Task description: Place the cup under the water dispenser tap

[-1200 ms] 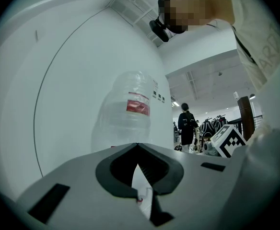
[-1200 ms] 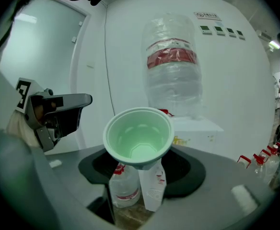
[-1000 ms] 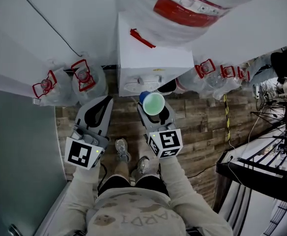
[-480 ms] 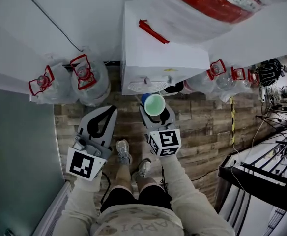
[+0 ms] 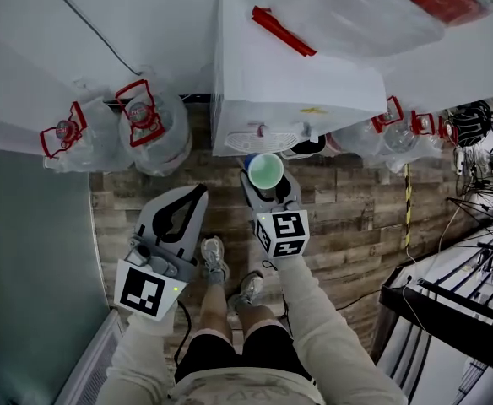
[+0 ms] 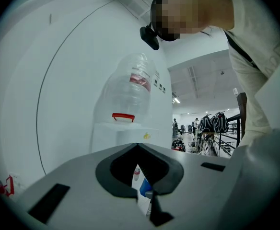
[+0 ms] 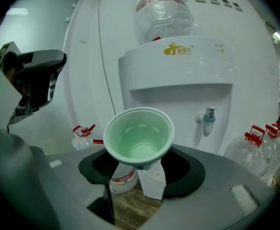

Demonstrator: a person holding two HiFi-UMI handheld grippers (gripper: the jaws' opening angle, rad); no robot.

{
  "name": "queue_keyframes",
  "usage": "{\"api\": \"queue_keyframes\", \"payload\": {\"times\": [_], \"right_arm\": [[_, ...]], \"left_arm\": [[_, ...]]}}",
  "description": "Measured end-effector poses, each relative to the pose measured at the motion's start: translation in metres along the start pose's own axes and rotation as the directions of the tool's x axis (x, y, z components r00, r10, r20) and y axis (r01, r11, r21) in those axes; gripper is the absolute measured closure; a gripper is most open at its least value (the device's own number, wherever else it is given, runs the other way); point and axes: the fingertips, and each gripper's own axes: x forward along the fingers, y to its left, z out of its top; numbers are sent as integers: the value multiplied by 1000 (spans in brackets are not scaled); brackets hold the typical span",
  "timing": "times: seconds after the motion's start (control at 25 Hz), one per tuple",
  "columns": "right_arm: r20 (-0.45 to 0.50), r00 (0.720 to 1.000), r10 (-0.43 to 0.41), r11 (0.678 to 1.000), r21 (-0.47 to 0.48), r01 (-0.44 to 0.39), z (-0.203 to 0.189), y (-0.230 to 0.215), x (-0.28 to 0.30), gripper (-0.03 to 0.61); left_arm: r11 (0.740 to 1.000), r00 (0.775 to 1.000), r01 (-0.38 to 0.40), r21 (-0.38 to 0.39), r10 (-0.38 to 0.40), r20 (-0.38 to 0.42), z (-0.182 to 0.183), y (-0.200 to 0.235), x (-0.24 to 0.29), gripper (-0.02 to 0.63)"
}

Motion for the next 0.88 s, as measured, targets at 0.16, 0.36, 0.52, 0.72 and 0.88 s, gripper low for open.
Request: {"api": "queue_keyframes", "payload": {"times": [0.16,0.36,0.52,0.72,0.88], "right_arm": [[-18,1000,3,1000,0,-3,-24,-3,18,299],[-22,1000,-10,1000,9,10,-47,-12,42,299],[-30,999,-23,1000,13,23,-60,-20,59,299],[-55,998,-37,999,9,38,-79,-29,76,299],[-75,996,-48,999,14,49,-94,-35,87,299]], "left_arm": [[1000,1000,2,1,-2,1,-15,4,1,607],[1000,1000,-11,-10,11,-2,-35,10,-2,607],[1000,1000,-22,-18,22,-11,-50,13,-7,607],[999,999,-25,-24,25,-28,-66,16,-10,607],[1000,999,-23,-22,22,-39,-75,18,-11,607]]}}
